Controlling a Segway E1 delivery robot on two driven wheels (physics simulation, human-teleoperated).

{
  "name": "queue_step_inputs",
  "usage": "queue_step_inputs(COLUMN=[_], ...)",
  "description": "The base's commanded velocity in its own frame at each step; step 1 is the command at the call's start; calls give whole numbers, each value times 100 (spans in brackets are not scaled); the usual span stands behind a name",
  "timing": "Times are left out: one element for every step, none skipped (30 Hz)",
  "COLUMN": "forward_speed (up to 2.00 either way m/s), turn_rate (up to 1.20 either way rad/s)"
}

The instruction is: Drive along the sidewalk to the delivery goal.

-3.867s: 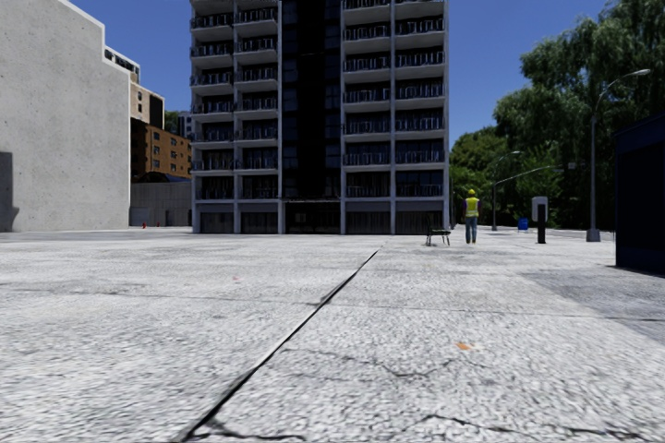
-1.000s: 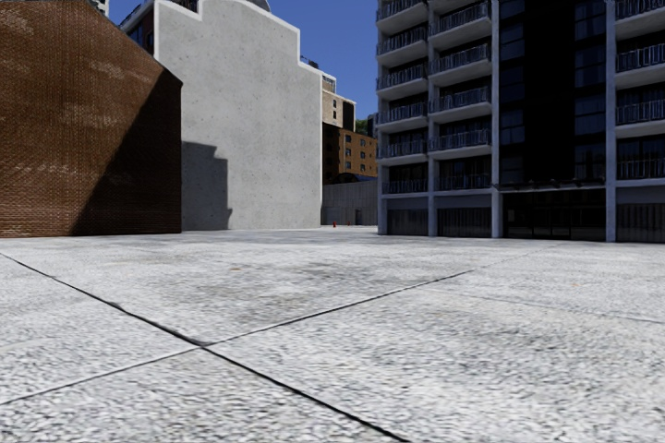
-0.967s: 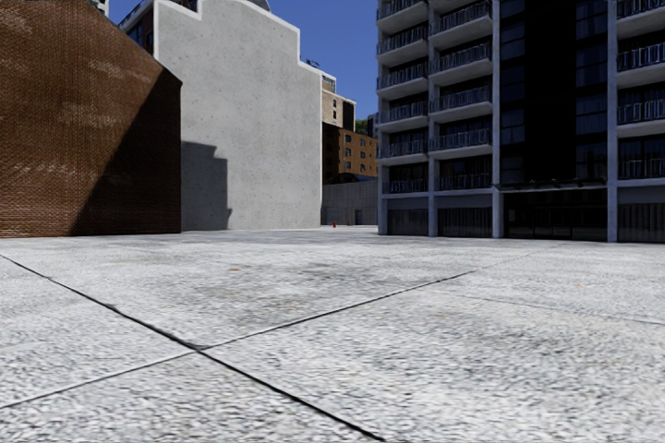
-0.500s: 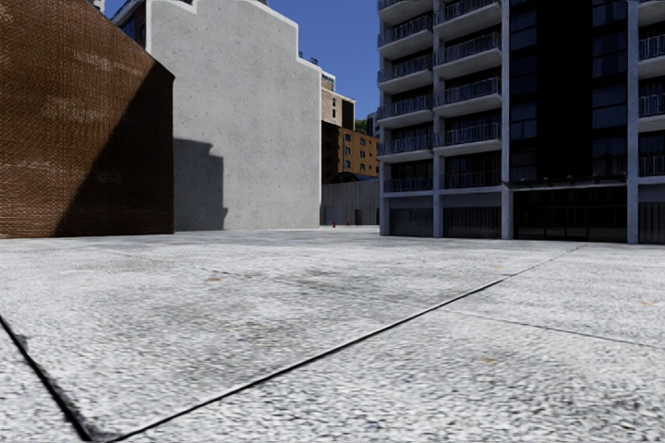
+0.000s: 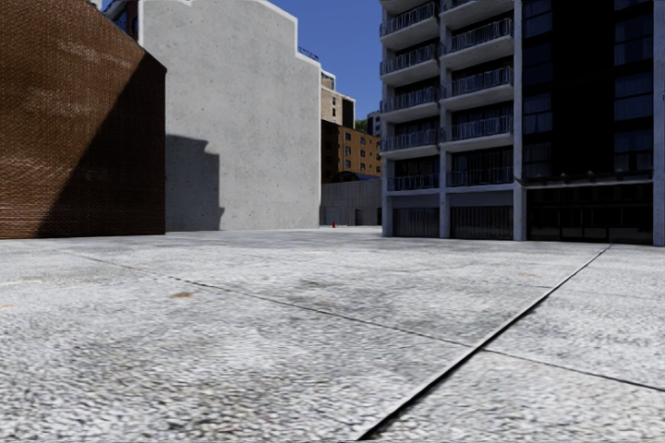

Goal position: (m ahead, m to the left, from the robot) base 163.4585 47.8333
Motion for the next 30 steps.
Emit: queue_step_inputs(forward_speed=[200,200,200,200,200,200,200,200,200,200,200,200,200,200,200,200,200,200,200,200,200,200,200,200,200,200,200,200,200,200], turn_rate=[0,0,0,0,0,0,0,0,0,0,0,0,0,0,0,0,0,0,0,0,0,0,0,0,0,0,0,0,0,0])
